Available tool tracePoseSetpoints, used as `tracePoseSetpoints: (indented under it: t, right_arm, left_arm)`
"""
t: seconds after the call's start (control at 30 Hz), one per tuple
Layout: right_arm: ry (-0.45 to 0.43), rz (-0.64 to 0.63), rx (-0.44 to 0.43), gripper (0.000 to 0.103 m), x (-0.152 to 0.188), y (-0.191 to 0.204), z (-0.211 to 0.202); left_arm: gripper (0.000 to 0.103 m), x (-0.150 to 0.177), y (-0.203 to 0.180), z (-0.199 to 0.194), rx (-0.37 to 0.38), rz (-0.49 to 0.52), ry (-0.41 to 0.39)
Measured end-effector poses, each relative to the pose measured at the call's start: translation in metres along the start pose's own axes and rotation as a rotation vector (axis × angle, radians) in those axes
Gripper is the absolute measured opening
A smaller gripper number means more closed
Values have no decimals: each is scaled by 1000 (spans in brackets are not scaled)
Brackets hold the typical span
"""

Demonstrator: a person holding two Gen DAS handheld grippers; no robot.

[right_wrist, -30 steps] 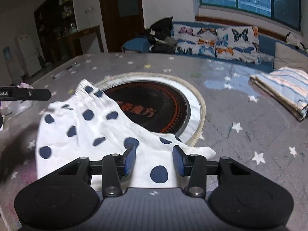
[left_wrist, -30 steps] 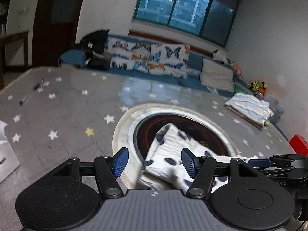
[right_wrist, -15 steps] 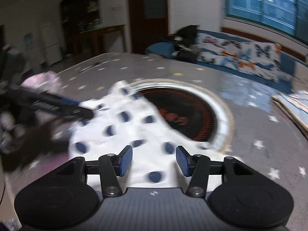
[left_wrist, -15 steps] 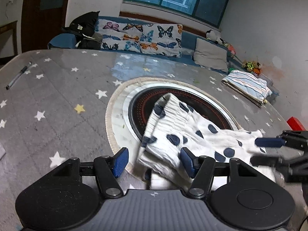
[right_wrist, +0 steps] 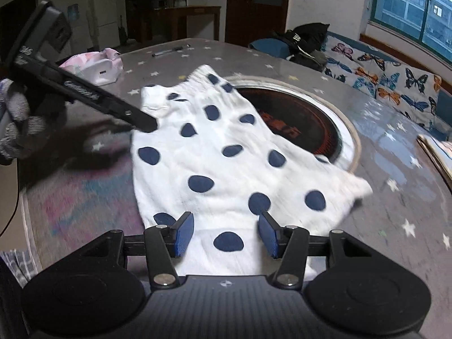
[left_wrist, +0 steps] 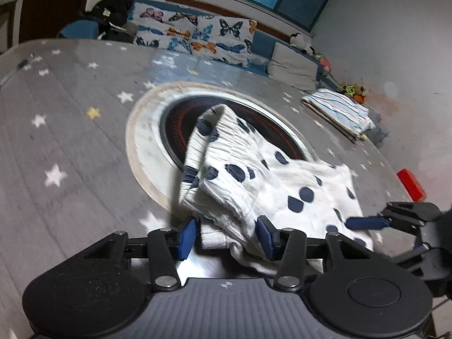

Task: Fold clothes
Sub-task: 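Smooth the folded trousers with the right gripper while the left gripper presses the fold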

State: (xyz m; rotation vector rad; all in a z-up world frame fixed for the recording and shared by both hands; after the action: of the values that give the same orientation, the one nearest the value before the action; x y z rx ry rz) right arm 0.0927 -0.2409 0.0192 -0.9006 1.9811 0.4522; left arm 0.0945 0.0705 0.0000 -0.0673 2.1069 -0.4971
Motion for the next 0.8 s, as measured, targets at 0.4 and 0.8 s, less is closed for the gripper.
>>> tracePoseSetpoints:
  t: [0.4, 0.8]
  right_arm:
    - [-49, 94, 32, 52, 2, -17, -38]
    - [-130, 91, 6, 51, -28, 11, 5]
  left_arm:
    - [62, 9, -27, -39, 55, 87, -25]
    - [57, -22, -59, -39, 94, 159, -138]
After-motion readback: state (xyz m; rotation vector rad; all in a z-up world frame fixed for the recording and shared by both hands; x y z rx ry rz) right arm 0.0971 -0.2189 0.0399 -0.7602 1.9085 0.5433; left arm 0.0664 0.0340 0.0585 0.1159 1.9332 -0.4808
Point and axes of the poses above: each gripper's, at about its wrist camera, not at the fingertips, and z roughly the way its jaws point, y to its left, x to its underside, the point moved 1 cm from there along z, roughly the way its jaws point, and after that the axes turned 15 degrees about -y, right-handed, at the moved point
